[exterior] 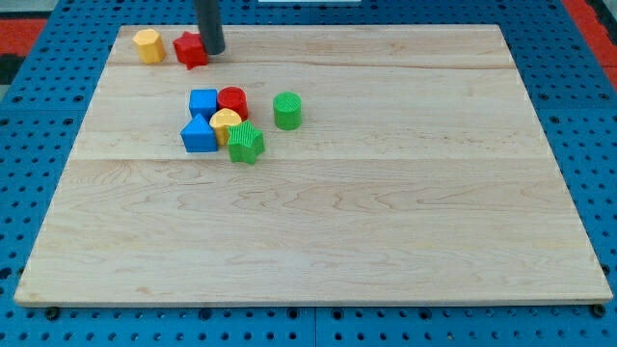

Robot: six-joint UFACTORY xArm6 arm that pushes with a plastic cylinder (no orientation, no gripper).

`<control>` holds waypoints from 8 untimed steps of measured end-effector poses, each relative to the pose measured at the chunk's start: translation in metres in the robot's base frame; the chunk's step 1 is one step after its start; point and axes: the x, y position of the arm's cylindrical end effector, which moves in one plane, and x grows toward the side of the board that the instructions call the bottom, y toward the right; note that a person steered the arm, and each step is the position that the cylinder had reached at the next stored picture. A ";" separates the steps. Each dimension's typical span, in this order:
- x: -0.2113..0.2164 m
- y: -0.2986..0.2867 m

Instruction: Slide the line of blocks towards yellow hexagon and red star

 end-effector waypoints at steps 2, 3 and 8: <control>0.053 0.054; 0.074 0.148; 0.203 0.095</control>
